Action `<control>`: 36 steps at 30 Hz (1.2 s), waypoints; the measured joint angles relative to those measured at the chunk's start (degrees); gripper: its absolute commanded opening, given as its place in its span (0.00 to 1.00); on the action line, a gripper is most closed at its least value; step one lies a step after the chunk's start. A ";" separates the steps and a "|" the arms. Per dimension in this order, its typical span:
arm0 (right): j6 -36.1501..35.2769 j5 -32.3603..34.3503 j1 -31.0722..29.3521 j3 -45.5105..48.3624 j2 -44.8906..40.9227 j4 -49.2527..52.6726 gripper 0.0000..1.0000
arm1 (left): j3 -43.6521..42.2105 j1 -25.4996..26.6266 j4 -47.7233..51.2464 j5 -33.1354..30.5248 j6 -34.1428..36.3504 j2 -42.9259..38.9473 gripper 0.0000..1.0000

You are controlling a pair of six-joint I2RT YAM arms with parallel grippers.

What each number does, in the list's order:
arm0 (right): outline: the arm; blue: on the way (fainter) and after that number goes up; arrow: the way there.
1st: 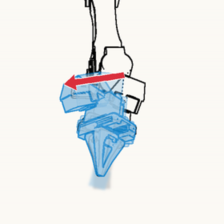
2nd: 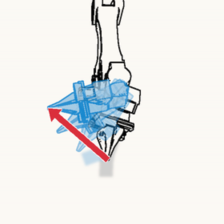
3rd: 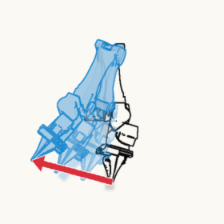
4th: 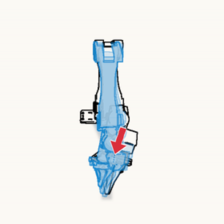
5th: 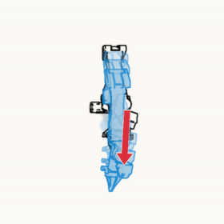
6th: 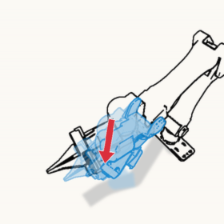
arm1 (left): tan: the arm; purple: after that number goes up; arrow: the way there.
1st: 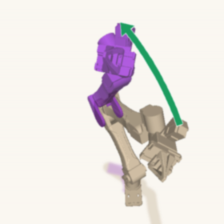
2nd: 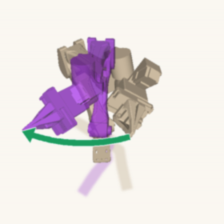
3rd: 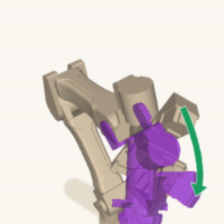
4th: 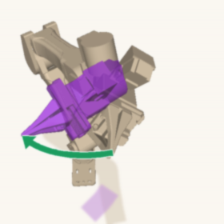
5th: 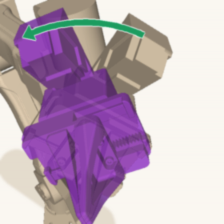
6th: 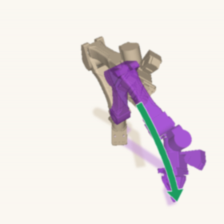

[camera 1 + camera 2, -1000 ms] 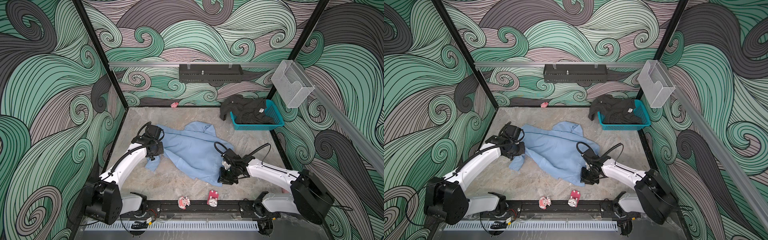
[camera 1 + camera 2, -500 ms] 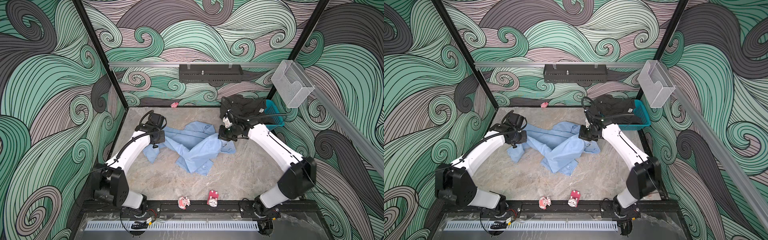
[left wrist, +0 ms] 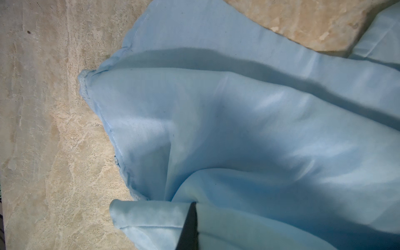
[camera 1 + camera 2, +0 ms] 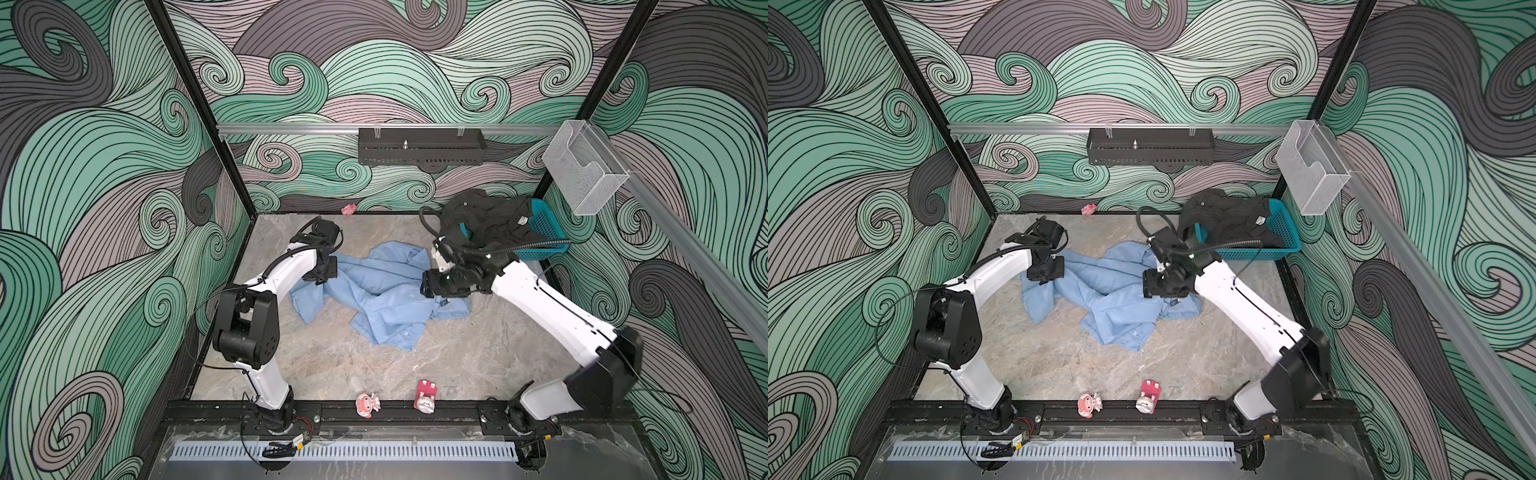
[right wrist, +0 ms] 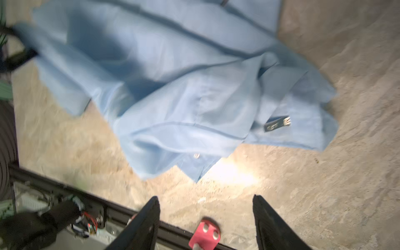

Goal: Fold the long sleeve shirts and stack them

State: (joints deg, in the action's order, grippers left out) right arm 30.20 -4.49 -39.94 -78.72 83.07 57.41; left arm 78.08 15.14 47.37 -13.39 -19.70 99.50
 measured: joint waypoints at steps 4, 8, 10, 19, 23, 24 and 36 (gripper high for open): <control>3.08 -1.66 -5.25 9.25 1.18 -3.17 0.65 | -0.44 -0.02 -0.02 0.37 0.00 -0.37 0.06; 5.38 -3.02 -8.02 13.75 9.88 -8.20 0.71 | -1.20 -0.02 -0.02 0.59 0.00 -1.46 0.06; 6.27 -3.50 -9.31 14.10 13.25 -10.32 0.72 | -1.64 0.00 0.00 0.59 0.00 -2.27 0.06; 8.52 -3.32 -12.04 12.59 22.64 -18.16 0.50 | -2.25 -0.02 0.02 0.57 0.02 -5.11 0.06; 9.05 -1.33 -12.07 12.94 22.62 -18.64 0.00 | -2.25 -0.02 0.04 0.55 0.04 -5.44 0.06; 9.09 -0.50 -12.07 13.49 22.10 -18.62 0.00 | -2.25 -0.02 0.04 0.55 0.04 -5.51 0.06; 8.79 12.57 -11.21 8.02 -19.74 1.31 0.00 | -2.99 -0.02 0.09 -1.09 0.07 -5.66 0.05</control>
State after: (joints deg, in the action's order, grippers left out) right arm 38.98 8.08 -51.16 -70.70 63.33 58.72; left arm 75.09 15.11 47.46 -14.48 -19.64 93.84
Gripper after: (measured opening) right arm 0.047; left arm 0.055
